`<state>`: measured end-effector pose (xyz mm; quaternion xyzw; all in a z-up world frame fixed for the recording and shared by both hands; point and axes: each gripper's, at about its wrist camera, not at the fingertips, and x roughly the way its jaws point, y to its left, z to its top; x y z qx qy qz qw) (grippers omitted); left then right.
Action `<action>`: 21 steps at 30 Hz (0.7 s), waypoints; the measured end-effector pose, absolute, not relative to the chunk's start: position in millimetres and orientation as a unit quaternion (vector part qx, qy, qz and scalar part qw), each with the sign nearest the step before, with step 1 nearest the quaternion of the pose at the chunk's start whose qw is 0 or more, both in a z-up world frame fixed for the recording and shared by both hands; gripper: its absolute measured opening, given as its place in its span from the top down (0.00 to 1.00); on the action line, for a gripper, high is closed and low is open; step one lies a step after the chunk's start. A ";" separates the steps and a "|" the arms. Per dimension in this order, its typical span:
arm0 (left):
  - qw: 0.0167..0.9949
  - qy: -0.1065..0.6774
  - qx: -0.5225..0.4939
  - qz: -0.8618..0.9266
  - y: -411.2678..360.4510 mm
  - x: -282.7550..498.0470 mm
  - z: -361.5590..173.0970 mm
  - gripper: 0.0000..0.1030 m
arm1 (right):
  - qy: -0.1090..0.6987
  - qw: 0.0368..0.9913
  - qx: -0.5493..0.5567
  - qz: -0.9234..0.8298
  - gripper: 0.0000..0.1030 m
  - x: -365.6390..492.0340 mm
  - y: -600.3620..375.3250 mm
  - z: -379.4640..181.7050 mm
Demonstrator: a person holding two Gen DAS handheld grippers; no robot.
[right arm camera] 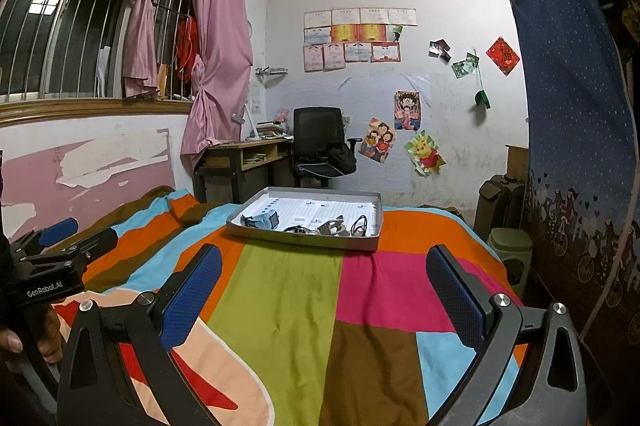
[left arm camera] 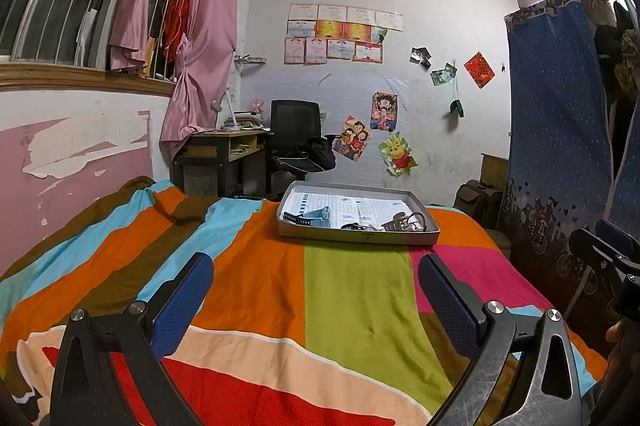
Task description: Organize jewelry
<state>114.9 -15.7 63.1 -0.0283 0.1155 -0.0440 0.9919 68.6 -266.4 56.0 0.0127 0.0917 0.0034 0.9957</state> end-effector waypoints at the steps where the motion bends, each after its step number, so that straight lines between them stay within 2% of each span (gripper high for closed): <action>1: 0.992 0.116 -0.028 -0.044 -15.8 114.8 63.2 0.00 | 0.092 0.996 0.013 0.003 0.02 68.7 -266.3 55.9; 21: 0.992 0.114 -0.024 -0.047 -16.9 116.0 63.3 0.00 | 0.090 0.996 0.013 0.003 0.02 69.7 -263.6 52.8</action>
